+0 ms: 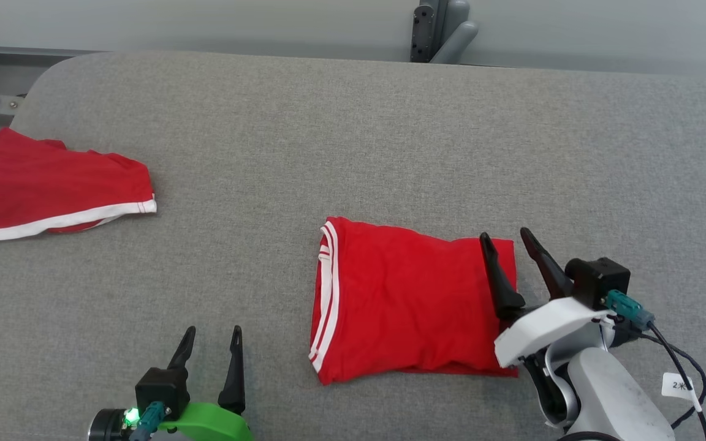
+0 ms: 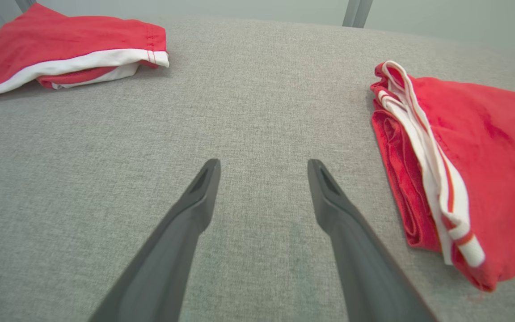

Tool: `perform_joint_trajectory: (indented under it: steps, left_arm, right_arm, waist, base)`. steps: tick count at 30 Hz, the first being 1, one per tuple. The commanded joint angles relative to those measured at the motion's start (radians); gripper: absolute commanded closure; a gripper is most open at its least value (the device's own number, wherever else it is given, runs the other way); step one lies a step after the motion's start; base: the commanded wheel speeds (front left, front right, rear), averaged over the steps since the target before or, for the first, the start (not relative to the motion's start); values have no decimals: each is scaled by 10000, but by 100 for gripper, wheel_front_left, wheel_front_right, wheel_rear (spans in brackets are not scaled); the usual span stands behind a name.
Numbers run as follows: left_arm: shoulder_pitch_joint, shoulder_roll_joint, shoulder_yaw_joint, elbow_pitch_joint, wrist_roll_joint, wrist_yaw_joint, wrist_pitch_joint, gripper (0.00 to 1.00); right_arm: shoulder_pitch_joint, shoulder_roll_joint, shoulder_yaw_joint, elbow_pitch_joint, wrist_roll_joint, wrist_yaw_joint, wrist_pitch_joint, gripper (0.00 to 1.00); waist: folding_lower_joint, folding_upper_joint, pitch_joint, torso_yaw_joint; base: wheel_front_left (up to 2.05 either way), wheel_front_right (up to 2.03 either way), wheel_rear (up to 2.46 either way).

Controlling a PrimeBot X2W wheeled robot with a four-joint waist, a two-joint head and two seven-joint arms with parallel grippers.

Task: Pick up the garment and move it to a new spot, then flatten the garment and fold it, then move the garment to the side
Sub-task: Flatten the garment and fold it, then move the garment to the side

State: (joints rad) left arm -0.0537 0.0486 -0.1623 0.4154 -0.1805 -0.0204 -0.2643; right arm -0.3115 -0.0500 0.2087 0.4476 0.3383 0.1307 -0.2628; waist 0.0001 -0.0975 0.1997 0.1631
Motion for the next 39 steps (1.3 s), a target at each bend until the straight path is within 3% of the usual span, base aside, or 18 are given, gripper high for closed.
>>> perform_joint_trajectory:
  steps: [1, 14, 22, 39]
  left_arm:
    - [-113, 38, 55, -51, 91, 19, 7, 0]
    - [14, 38, 44, -96, 203, -56, 7, 0]
    - [178, 38, 173, -124, 290, -48, 7, 0]
    - [506, 37, 555, -298, 227, 40, 8, 0]
  right_arm:
    - [318, -28, -141, 71, -203, -2, -26, 0]
    - [926, -32, -562, 1382, -254, -2, -27, 0]
    - [840, -29, -777, 1192, -328, -2, -29, 0]
    - [1494, -22, -1195, 351, -918, -2, -27, 0]
  waist:
    - [-1, 0, -41, -122]
    - [-1, 0, -39, 150]
    - [-1, 0, -154, 185]
    - [-1, 0, -669, -1112]
  base:
    - [0, 0, 0]
    - [0, 0, 0]
    - [0, 0, 0]
    - [0, 0, 0]
